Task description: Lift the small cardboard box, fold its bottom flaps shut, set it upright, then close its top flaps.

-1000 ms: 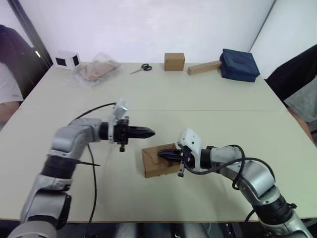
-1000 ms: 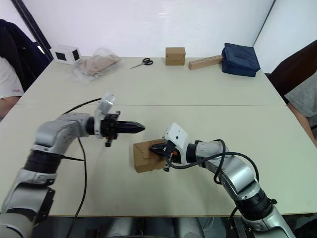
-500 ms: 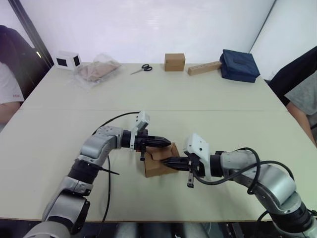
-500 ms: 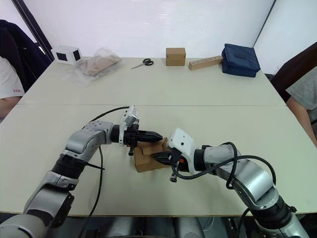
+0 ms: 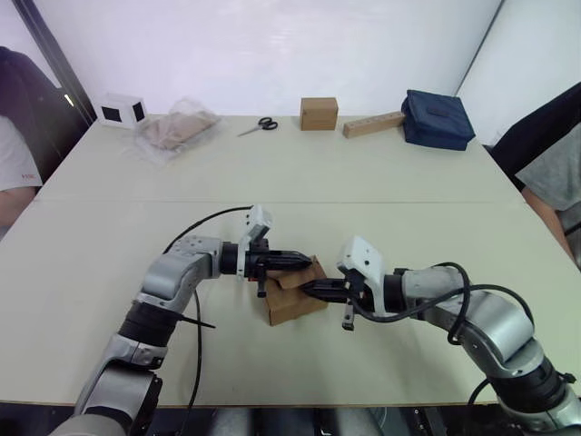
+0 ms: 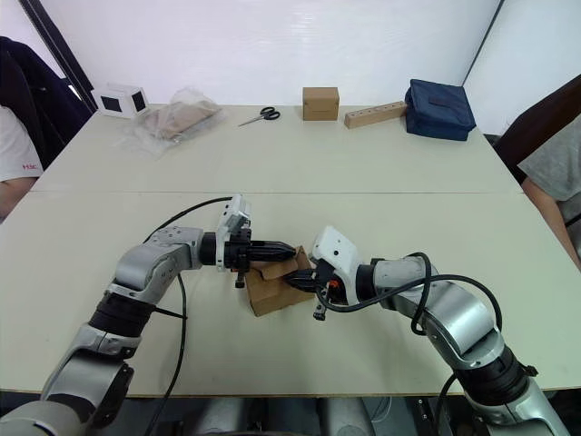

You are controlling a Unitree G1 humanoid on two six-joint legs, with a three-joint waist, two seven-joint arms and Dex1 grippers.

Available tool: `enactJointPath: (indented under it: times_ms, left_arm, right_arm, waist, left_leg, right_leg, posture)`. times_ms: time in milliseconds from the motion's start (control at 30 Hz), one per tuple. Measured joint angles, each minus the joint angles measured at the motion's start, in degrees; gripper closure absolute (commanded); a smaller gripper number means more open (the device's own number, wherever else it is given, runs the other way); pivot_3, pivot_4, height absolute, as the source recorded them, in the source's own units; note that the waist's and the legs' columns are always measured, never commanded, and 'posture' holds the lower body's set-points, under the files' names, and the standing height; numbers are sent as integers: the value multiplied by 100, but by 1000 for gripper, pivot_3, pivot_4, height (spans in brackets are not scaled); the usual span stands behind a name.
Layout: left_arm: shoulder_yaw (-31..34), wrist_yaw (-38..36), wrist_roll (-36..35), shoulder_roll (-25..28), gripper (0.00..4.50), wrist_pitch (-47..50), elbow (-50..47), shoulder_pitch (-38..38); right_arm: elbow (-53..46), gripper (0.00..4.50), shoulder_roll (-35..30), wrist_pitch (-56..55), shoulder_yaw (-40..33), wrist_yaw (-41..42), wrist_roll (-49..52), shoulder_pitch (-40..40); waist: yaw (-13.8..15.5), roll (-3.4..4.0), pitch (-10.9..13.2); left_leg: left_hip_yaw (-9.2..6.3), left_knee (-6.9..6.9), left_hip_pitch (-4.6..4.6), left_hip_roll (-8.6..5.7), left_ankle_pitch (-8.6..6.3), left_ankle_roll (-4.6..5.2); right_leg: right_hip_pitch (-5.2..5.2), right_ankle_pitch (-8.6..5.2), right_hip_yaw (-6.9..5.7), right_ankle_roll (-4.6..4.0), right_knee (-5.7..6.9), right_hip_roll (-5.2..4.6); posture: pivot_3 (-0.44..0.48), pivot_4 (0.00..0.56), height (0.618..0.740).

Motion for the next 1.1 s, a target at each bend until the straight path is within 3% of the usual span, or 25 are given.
enactJointPath:
  times_ms: [433, 767, 1100]
  left_arm:
    - [-3, 116, -49, -39, 4415, 49, -77, 36]
    - [46, 120, -34, 89, 4415, 44, -9, 21]
    - [46, 221, -37, 118, 4415, 94, -111, 48]
  right_arm:
    - [201, 4500, -6, -201, 216, 126, -164, -121]
    - [-408, 4500, -405, 53, -418, 426, 538, 133]
    - [451, 4500, -243, -281, 75, 574, 131, -337]
  waist:
    - [3, 0, 0]
    - [-6, -1, 1]
    - [-1, -1, 1]
  left_leg:
    - [0, 0, 0, 0, 0, 0]
    - [-5, 0, -2, 3, 0, 0]
    - [-3, -1, -8, 2, 0, 0]
  right_leg:
    - [0, 0, 0, 0, 0, 0]
    - [-2, 0, -4, 0, 1, 2]
    - [-6, 0, -4, 0, -3, 1]
  posture:
    - [0, 150, 740]
    - [0, 150, 740]
    - [0, 150, 740]
